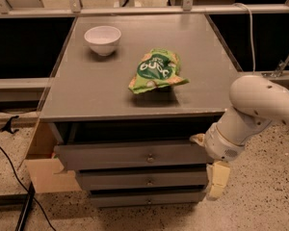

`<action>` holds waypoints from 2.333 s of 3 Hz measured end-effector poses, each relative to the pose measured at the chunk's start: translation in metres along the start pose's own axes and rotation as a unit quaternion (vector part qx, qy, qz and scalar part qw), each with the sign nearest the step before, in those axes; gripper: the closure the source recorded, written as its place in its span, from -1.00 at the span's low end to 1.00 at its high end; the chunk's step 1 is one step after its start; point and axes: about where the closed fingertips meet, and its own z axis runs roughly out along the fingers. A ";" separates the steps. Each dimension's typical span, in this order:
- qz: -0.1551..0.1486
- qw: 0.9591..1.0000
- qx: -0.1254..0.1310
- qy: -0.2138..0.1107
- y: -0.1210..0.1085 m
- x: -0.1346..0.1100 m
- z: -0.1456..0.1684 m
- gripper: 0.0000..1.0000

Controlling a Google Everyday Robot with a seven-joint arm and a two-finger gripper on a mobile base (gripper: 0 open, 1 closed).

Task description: Open top drawer

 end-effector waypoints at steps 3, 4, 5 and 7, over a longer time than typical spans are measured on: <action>0.000 0.998 0.049 -0.045 0.036 -0.006 -0.015 -1.00; -0.012 0.987 0.143 -0.073 0.035 -0.013 -0.031 -1.00; -0.034 0.972 0.211 -0.095 0.025 -0.023 -0.041 -1.00; -0.072 0.954 0.264 -0.119 0.001 -0.036 -0.036 -1.00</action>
Offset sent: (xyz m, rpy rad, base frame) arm -0.0392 -0.0095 0.0064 0.0112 0.0810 -0.0286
